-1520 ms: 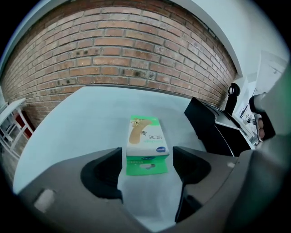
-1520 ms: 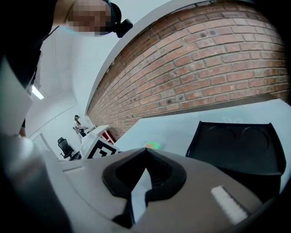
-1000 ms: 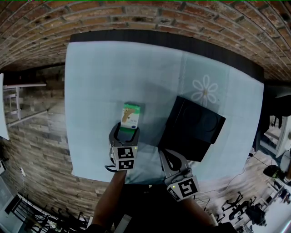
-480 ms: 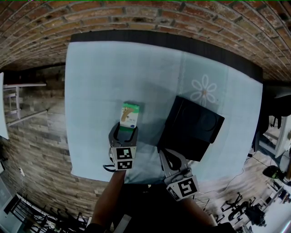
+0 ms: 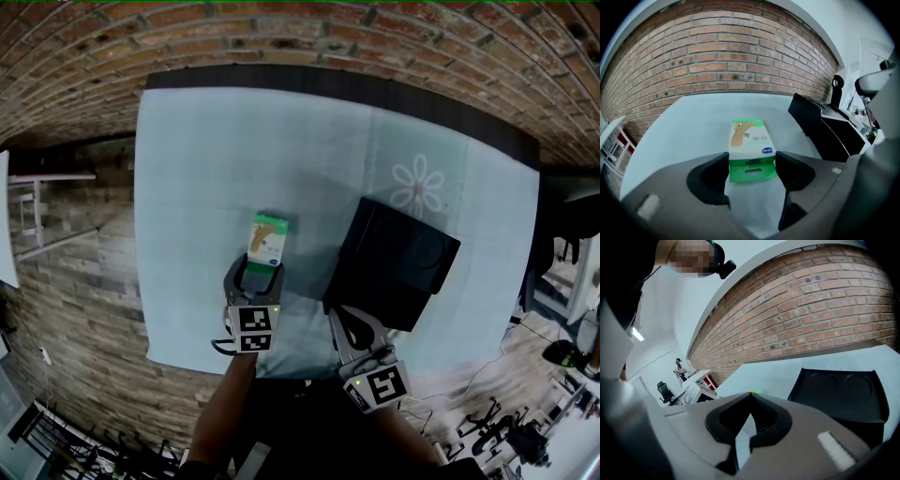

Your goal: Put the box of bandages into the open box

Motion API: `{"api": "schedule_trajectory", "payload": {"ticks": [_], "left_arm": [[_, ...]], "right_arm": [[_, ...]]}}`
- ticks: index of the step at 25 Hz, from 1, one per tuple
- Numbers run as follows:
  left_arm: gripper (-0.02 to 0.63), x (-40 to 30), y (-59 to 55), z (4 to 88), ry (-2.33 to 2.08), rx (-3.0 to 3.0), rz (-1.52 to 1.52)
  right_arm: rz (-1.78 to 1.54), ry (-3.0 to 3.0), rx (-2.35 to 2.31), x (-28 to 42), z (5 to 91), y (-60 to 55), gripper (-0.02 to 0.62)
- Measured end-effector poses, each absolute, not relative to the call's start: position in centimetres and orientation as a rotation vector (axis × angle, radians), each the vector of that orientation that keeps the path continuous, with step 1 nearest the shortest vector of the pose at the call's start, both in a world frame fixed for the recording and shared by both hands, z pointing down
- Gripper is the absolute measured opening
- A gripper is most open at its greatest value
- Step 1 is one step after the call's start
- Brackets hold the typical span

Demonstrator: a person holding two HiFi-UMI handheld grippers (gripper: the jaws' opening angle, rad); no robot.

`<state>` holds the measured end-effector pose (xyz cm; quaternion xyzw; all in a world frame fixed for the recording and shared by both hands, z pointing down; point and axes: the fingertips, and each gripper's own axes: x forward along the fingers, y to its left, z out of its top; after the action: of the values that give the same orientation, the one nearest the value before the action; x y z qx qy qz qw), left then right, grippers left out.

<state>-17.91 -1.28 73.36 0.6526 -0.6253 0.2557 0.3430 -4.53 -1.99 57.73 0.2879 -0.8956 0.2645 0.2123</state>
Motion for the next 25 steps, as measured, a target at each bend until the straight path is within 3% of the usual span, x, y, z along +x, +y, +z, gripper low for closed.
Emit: {"api": "schedule_trajectory", "payload": {"ticks": [25], "left_arm": [[0.319, -18.2, 0.1, 71.2, -1.678, 1.733, 0.631]], "right_arm": [[0.691, -2.525, 0.807, -4.2, 56.1, -1.6, 0.002]]}}
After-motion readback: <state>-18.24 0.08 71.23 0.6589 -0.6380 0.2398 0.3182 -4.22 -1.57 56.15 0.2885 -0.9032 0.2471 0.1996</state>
